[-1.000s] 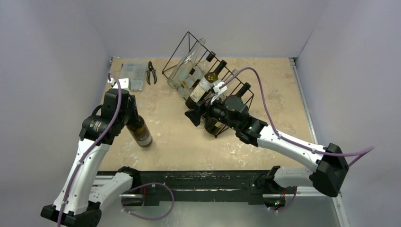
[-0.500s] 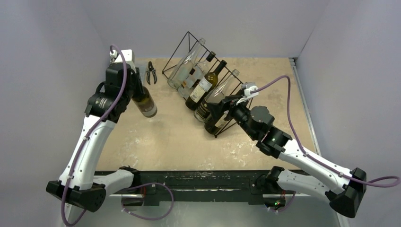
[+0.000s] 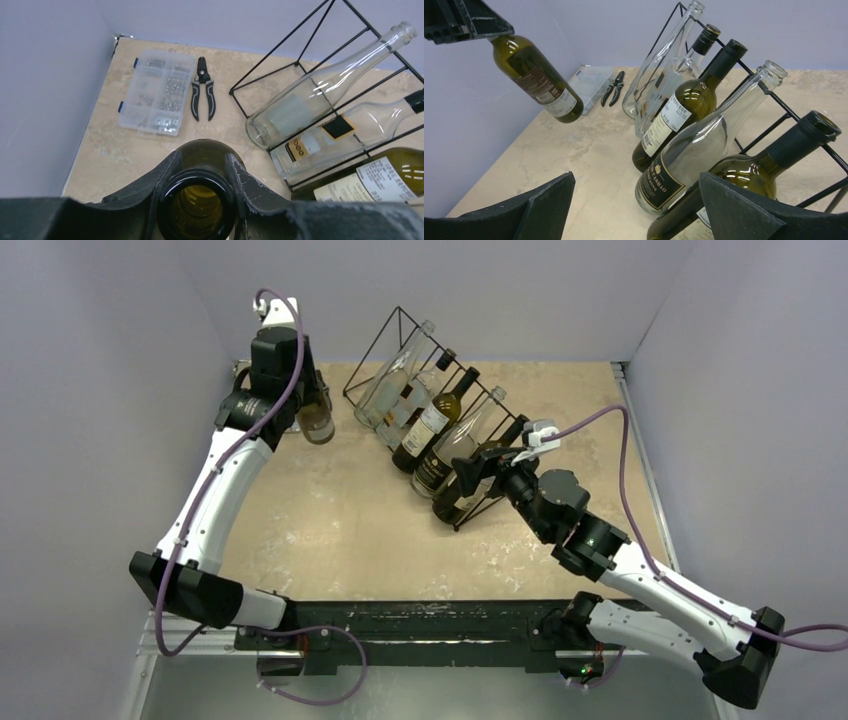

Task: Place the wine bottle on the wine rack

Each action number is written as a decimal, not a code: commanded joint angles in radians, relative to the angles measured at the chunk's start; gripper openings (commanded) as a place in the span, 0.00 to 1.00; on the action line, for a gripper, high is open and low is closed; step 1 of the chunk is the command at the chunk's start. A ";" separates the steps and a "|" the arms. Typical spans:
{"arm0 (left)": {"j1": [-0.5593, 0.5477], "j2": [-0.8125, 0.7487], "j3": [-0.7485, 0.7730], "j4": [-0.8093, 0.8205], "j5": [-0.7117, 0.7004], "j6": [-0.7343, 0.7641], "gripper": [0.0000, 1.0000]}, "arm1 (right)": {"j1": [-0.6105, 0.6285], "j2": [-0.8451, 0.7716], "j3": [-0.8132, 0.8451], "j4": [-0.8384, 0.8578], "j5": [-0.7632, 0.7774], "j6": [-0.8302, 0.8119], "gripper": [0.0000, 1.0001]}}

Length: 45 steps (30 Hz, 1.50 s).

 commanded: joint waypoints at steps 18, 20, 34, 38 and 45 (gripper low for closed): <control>0.007 0.411 0.389 0.371 -0.040 0.128 0.00 | -0.020 0.014 0.066 -0.052 0.097 -0.068 0.99; 0.007 0.460 0.427 0.373 -0.040 0.136 0.00 | -0.023 0.008 0.070 -0.079 0.114 -0.082 0.99; 0.006 0.635 0.530 0.443 -0.046 0.153 0.00 | -0.061 0.008 0.067 -0.077 0.123 -0.136 0.99; 0.007 0.667 0.539 0.459 -0.040 0.149 0.01 | -0.080 0.021 0.067 -0.068 0.093 -0.135 0.99; 0.006 0.701 0.543 0.478 -0.029 0.120 0.00 | -0.111 0.034 0.067 -0.064 0.052 -0.126 0.99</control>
